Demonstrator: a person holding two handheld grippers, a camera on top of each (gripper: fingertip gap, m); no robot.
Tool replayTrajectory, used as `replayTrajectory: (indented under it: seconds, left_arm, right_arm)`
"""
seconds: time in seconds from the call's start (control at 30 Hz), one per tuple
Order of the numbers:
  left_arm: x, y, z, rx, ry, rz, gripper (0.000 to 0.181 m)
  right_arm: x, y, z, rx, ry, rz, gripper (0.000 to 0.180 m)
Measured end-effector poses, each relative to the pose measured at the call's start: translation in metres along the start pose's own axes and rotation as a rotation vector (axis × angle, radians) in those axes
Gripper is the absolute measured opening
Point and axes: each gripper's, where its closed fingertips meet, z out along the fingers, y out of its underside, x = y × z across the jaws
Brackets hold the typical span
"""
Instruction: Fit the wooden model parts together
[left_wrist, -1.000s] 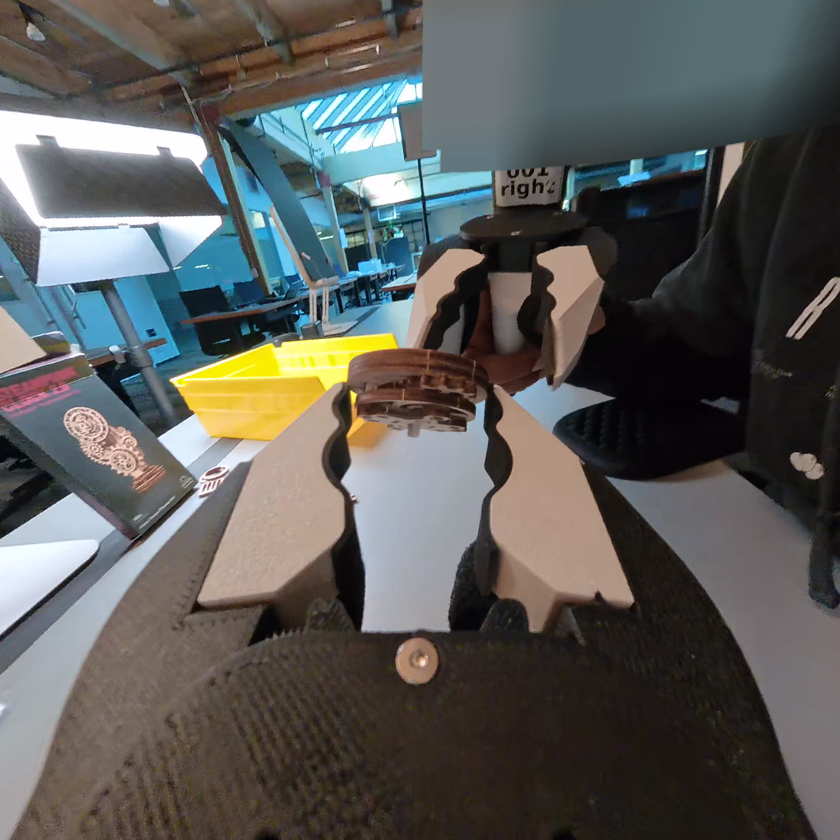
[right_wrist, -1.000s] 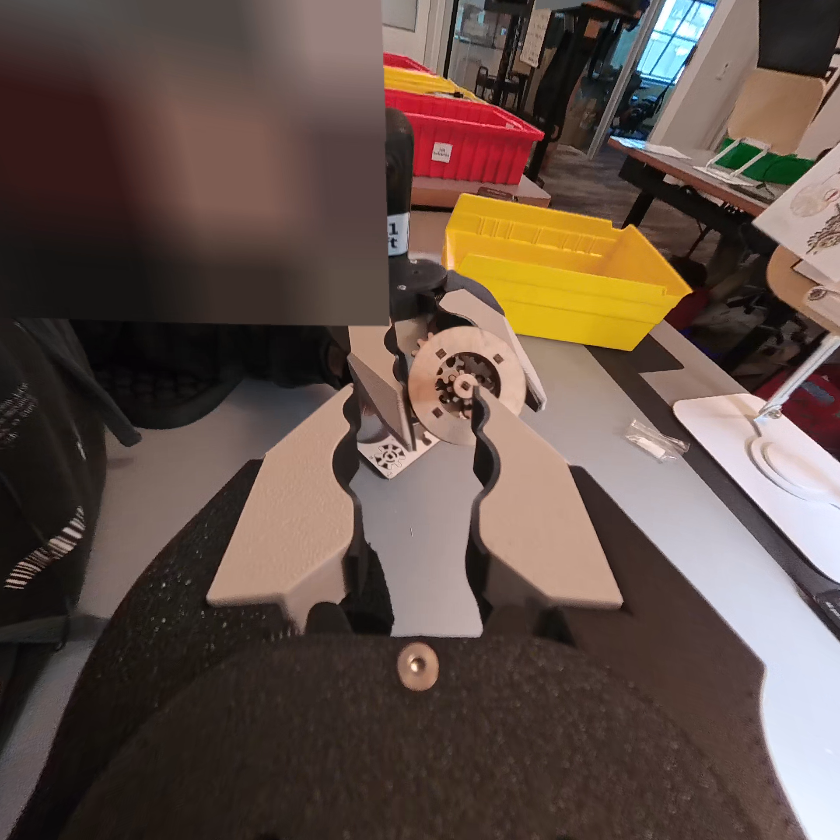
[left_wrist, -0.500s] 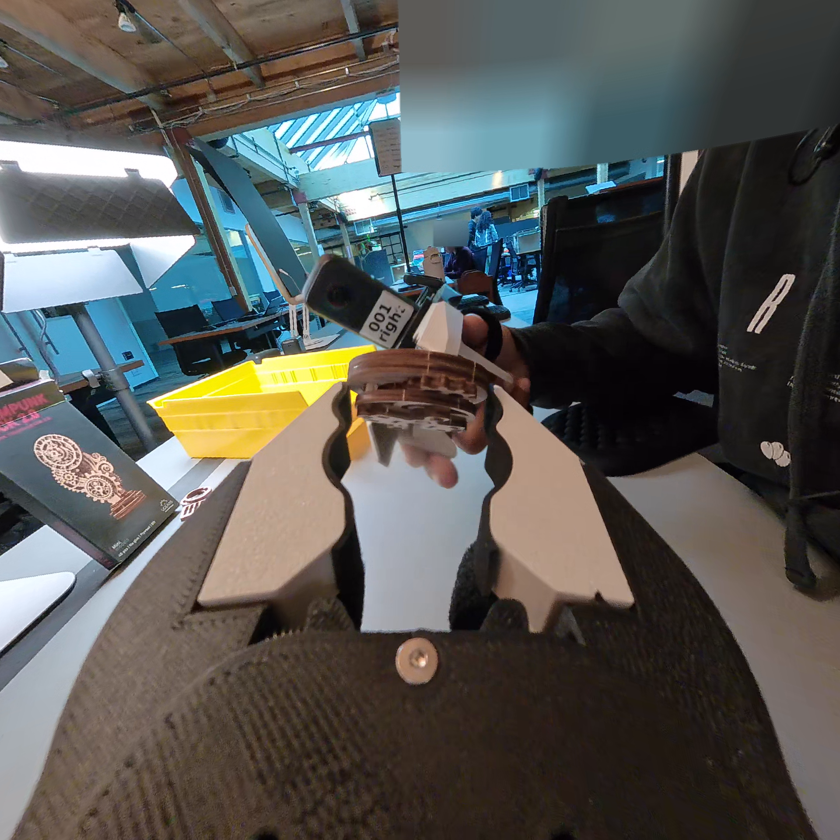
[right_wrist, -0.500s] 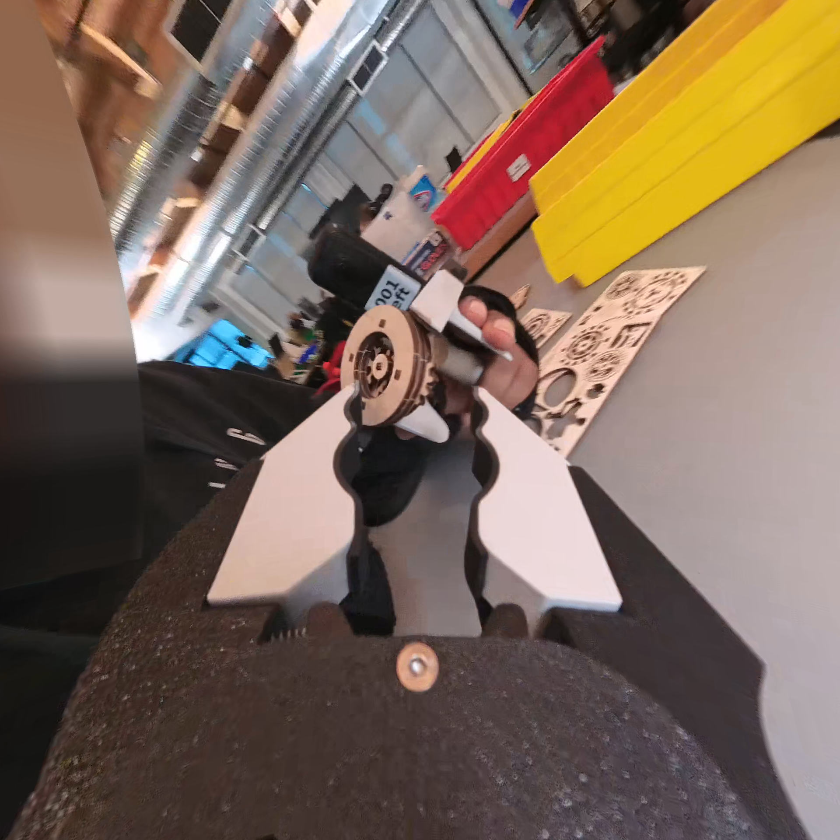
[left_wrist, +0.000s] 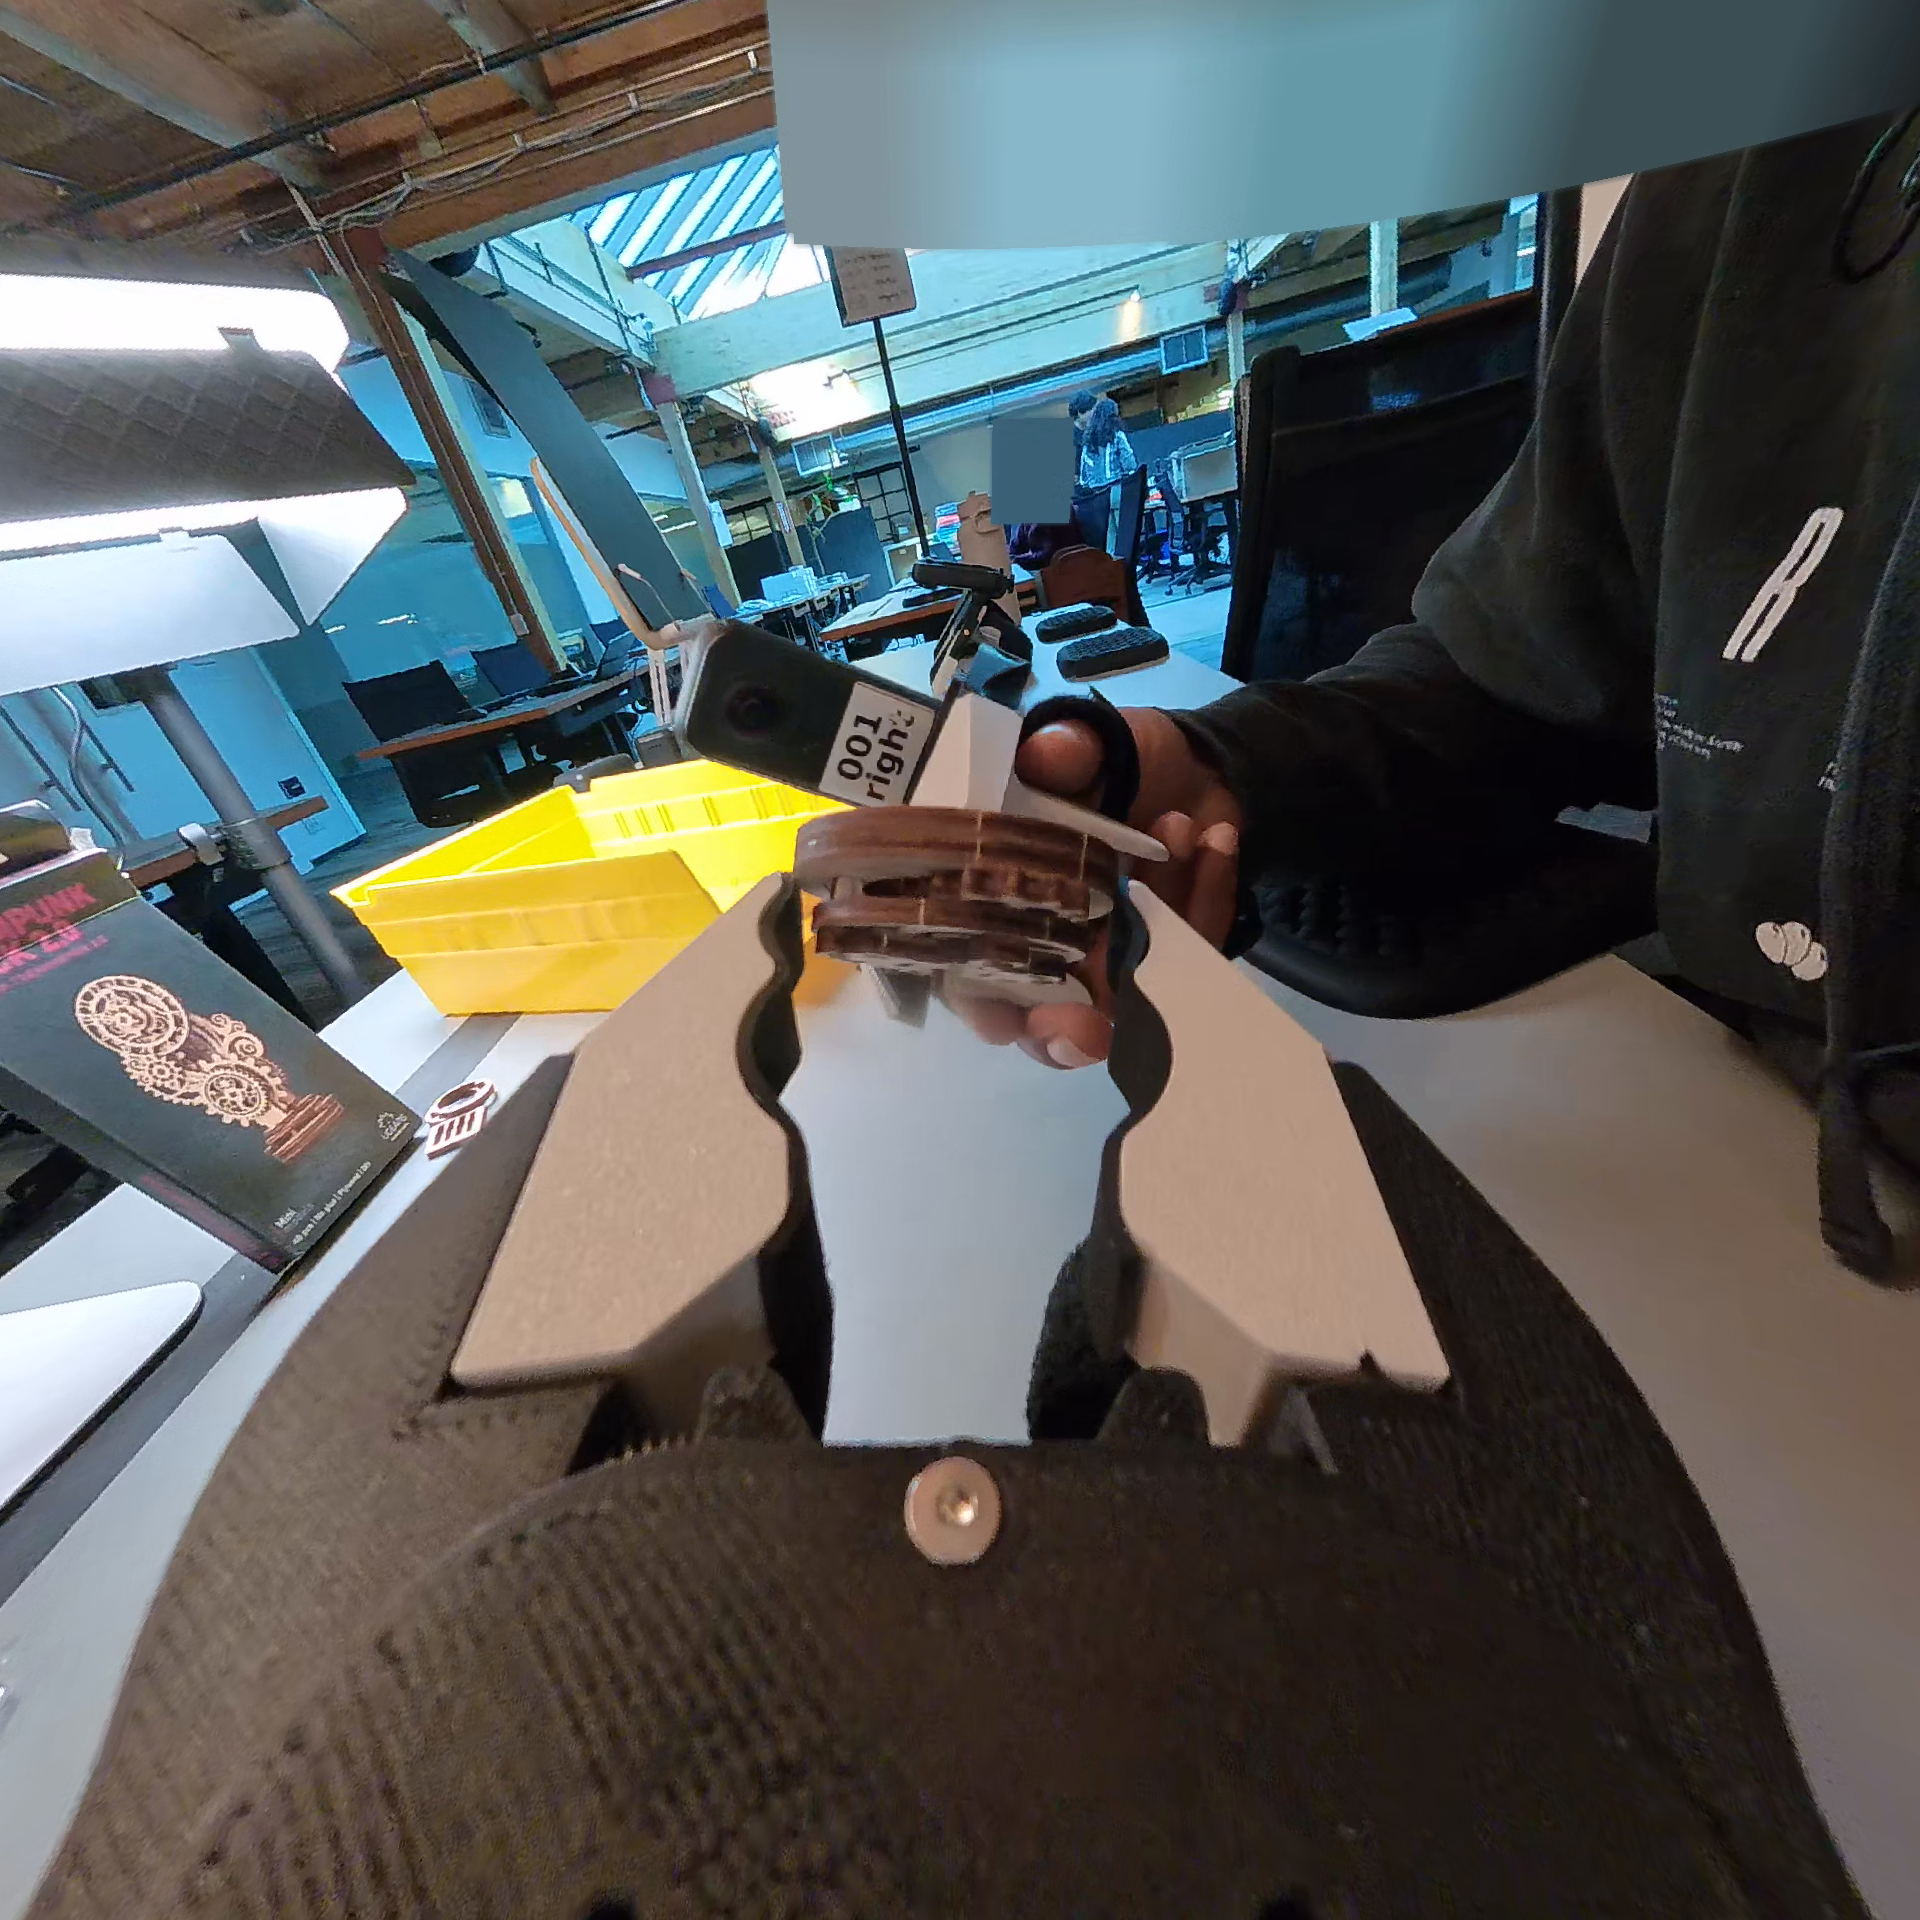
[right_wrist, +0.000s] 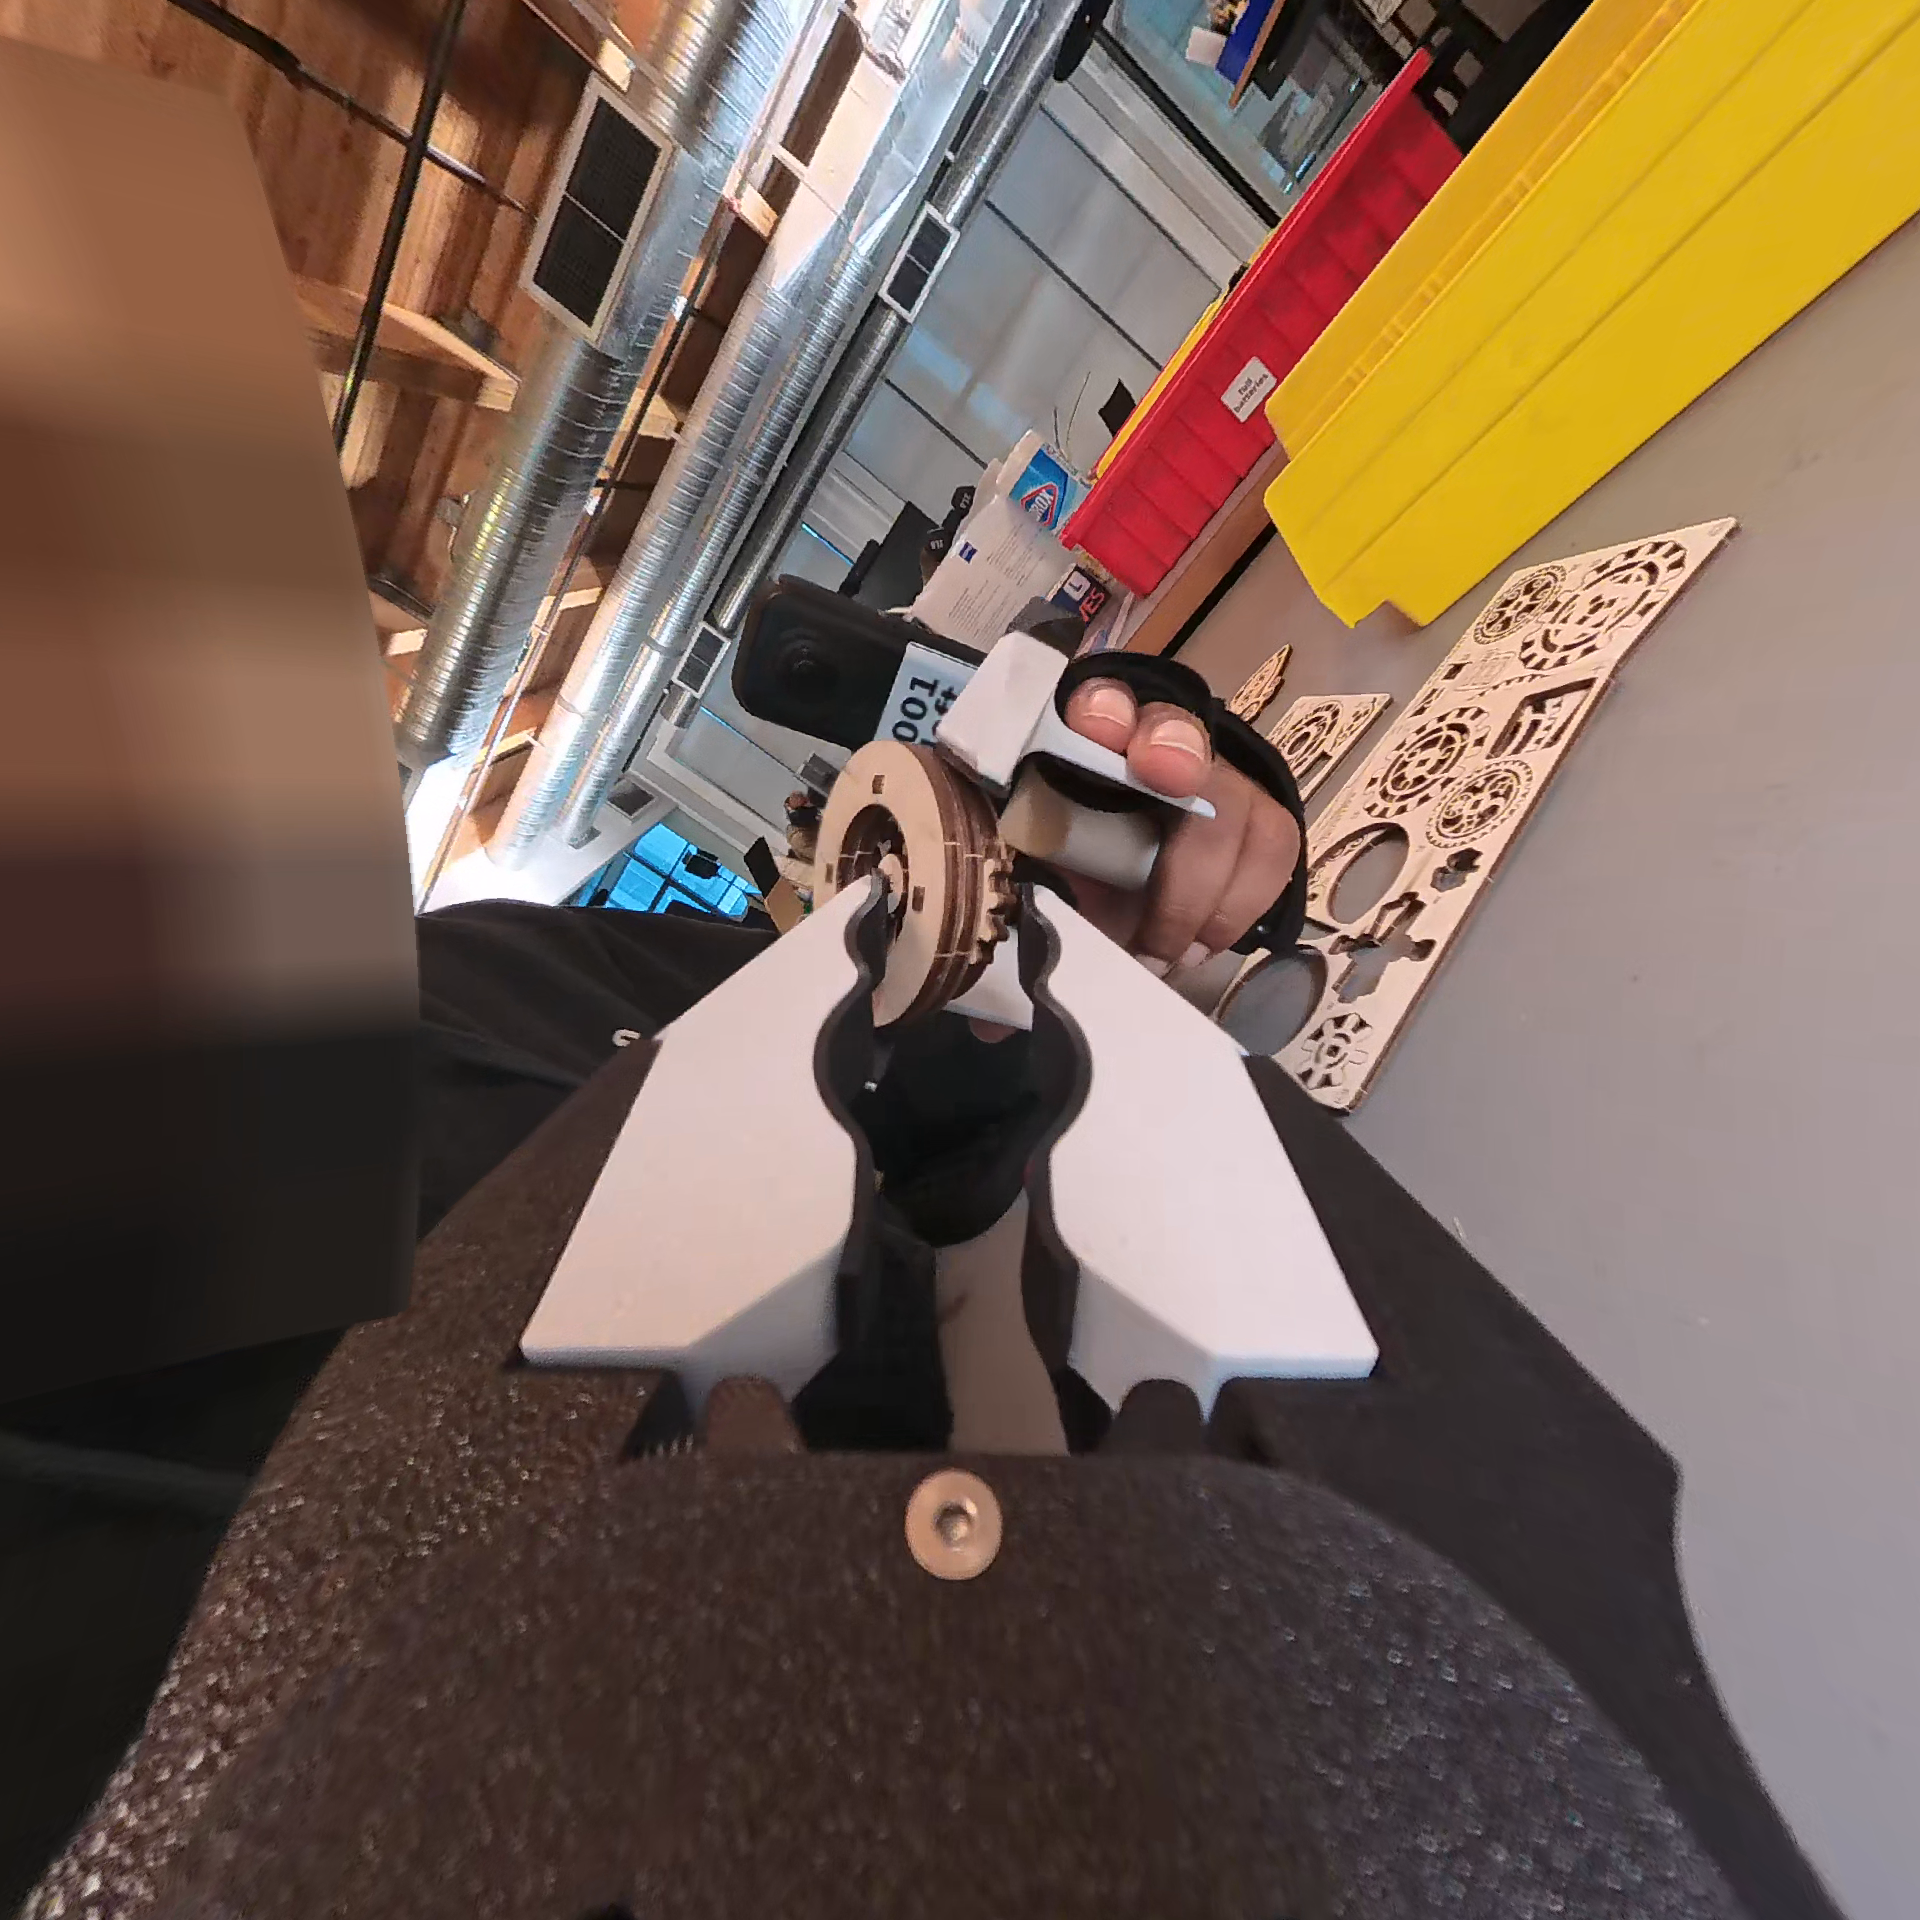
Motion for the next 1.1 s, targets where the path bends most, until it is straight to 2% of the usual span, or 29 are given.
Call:
replayTrajectory:
  seconds: [0.17,0.23,0.4,0.57,0.63,0.67,0.97,1.1]
  left_arm:
    - [-0.002,0.008,-0.001,-0.04,0.005,-0.021,0.057]
    - [-0.008,0.013,-0.001,-0.07,-0.013,-0.091,0.074]
    - [-0.016,0.007,-0.008,-0.024,-0.004,-0.22,0.074]
    - [-0.031,0.01,-0.008,-0.003,-0.006,-0.535,0.049]
    - [-0.033,0.015,-0.005,-0.017,-0.014,-0.612,0.045]
    - [-0.034,0.019,-0.004,-0.029,-0.029,-0.632,0.037]
    - [-0.036,0.033,-0.003,-0.16,-0.122,-0.503,0.02]
    - [-0.039,0.032,-0.005,-0.128,-0.111,-0.585,0.02]
  right_arm:
    - [0.004,-0.002,-0.002,0.051,0.015,-0.034,0.02]
    - [0.005,-0.004,-0.003,0.07,0.007,-0.04,0.02]
    - [0.005,-0.017,-0.013,0.139,0.023,-0.096,0.02]
    - [0.024,-0.024,-0.022,0.13,0.261,-0.386,0.019]
    - [0.027,-0.024,-0.023,0.119,0.333,-0.509,0.019]
    - [0.028,-0.023,-0.023,0.113,0.362,-0.562,0.02]
    - [0.028,-0.026,-0.026,0.112,0.508,-0.833,0.019]
    - [0.029,-0.026,-0.026,0.11,0.526,-0.87,0.019]
